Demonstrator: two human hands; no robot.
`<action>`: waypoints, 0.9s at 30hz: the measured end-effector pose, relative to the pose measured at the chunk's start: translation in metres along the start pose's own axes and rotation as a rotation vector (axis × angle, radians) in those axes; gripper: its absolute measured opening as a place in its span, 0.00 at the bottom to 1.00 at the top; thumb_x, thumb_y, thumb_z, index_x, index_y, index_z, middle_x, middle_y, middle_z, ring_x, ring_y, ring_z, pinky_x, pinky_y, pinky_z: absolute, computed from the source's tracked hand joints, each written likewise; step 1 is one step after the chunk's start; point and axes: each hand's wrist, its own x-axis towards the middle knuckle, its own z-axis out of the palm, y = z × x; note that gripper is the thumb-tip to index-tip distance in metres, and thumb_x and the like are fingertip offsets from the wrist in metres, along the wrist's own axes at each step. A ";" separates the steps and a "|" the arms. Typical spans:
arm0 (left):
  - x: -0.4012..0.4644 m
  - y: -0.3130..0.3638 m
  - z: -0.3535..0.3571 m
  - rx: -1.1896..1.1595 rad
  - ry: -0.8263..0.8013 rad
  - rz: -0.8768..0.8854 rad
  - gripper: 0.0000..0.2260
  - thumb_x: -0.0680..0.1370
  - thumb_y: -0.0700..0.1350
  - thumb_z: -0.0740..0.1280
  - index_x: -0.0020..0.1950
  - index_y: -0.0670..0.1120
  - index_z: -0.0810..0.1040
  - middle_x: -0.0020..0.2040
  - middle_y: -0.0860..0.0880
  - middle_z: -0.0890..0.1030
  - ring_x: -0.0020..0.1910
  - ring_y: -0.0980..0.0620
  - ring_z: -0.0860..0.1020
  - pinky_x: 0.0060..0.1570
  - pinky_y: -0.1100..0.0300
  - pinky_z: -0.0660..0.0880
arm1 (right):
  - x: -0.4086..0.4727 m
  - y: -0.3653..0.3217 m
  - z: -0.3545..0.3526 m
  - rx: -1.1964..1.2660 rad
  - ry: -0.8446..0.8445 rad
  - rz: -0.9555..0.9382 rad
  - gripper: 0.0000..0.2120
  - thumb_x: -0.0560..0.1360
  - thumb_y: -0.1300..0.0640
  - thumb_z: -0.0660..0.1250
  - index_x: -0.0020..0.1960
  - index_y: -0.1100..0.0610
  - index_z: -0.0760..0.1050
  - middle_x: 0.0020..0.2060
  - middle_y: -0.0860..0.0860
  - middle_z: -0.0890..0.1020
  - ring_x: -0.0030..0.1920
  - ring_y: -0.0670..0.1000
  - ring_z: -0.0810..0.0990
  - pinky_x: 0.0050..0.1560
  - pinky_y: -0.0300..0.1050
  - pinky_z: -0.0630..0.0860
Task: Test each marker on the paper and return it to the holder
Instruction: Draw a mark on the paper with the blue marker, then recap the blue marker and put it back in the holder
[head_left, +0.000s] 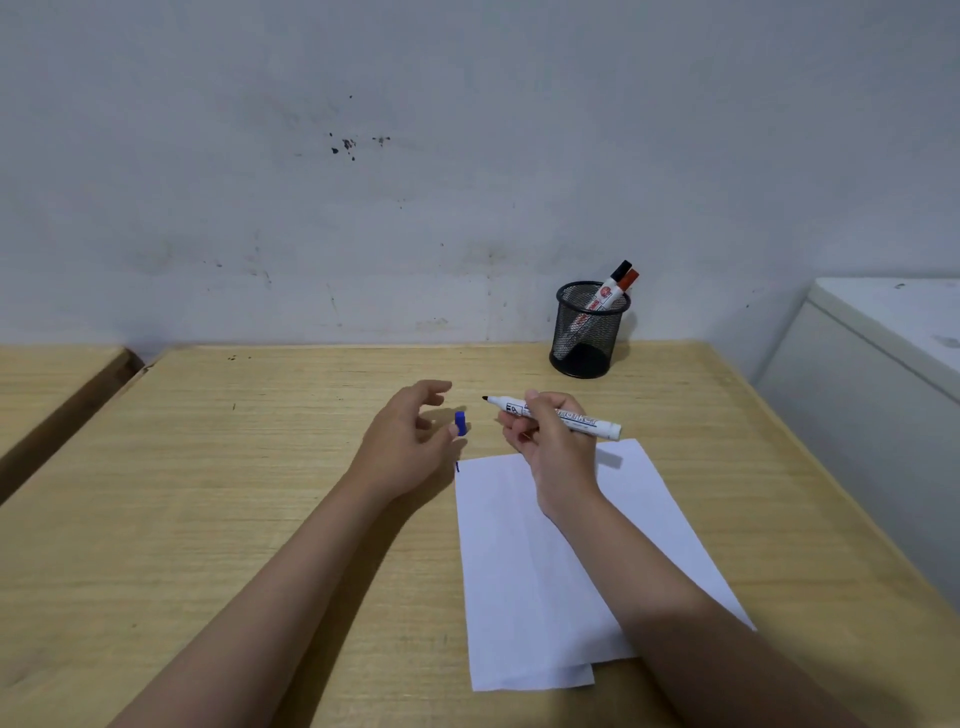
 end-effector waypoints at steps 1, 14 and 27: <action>0.005 0.002 0.003 0.009 -0.024 0.024 0.17 0.74 0.44 0.67 0.61 0.55 0.74 0.58 0.52 0.76 0.48 0.51 0.77 0.50 0.59 0.75 | -0.001 -0.001 0.000 0.008 -0.003 0.006 0.06 0.75 0.62 0.66 0.41 0.59 0.70 0.28 0.54 0.78 0.40 0.55 0.83 0.50 0.47 0.78; -0.005 0.045 -0.020 -0.803 0.024 -0.162 0.04 0.73 0.37 0.68 0.46 0.44 0.80 0.40 0.47 0.82 0.38 0.55 0.82 0.49 0.58 0.77 | -0.045 -0.057 -0.002 -0.170 -0.073 -0.189 0.09 0.74 0.61 0.62 0.38 0.57 0.79 0.28 0.54 0.82 0.26 0.50 0.74 0.32 0.43 0.70; -0.036 0.083 -0.019 -0.982 -0.063 -0.166 0.05 0.74 0.37 0.67 0.43 0.45 0.81 0.35 0.52 0.84 0.36 0.56 0.82 0.49 0.58 0.77 | -0.084 -0.085 -0.010 -0.288 -0.144 -0.331 0.10 0.75 0.62 0.62 0.38 0.58 0.79 0.28 0.54 0.82 0.27 0.48 0.71 0.32 0.43 0.69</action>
